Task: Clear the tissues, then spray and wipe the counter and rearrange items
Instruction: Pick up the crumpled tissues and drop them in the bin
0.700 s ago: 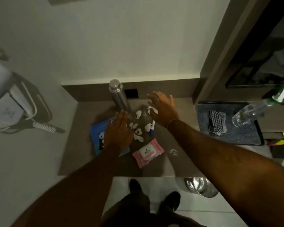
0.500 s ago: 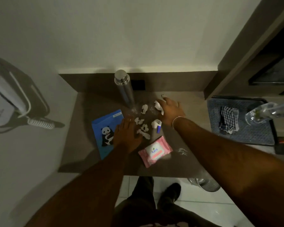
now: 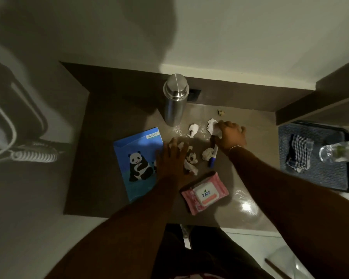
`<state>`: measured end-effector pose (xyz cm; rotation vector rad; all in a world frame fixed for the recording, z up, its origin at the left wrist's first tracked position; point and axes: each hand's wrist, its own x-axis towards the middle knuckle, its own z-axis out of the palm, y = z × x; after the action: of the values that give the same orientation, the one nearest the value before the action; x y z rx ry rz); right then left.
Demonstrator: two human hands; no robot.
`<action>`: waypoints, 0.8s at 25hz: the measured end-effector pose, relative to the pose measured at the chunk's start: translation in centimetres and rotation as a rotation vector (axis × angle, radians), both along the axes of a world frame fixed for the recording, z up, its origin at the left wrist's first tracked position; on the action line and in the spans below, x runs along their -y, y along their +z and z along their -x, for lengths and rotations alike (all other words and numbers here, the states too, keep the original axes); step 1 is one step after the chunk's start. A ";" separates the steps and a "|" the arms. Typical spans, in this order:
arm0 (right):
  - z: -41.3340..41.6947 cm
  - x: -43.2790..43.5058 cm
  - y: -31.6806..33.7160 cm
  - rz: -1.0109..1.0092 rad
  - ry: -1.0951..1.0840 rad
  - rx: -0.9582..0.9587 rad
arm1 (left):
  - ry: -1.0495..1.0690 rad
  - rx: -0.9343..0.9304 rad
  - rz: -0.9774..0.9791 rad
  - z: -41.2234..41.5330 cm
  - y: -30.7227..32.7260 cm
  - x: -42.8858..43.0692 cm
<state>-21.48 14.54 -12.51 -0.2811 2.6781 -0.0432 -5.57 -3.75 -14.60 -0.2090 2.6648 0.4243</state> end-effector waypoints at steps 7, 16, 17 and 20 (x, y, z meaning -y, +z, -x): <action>2.7 -0.4 0.0 0.279 -0.150 -0.182 | -0.029 -0.006 -0.049 1.2 -0.6 -0.4; 5.4 0.4 -0.9 0.356 -0.046 -0.017 | -0.054 0.036 -0.148 1.7 -1.1 -1.8; 5.2 0.3 -1.0 0.361 -0.032 -0.009 | -0.046 0.028 -0.158 1.8 -1.0 -1.7; 4.6 -0.2 -0.6 0.428 -0.076 -0.028 | 0.031 -0.024 -0.223 2.7 -0.1 -1.1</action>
<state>-26.09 14.72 -13.07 -0.3114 2.6827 -0.6436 -8.29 -2.65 -14.68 -0.1773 2.6138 0.7324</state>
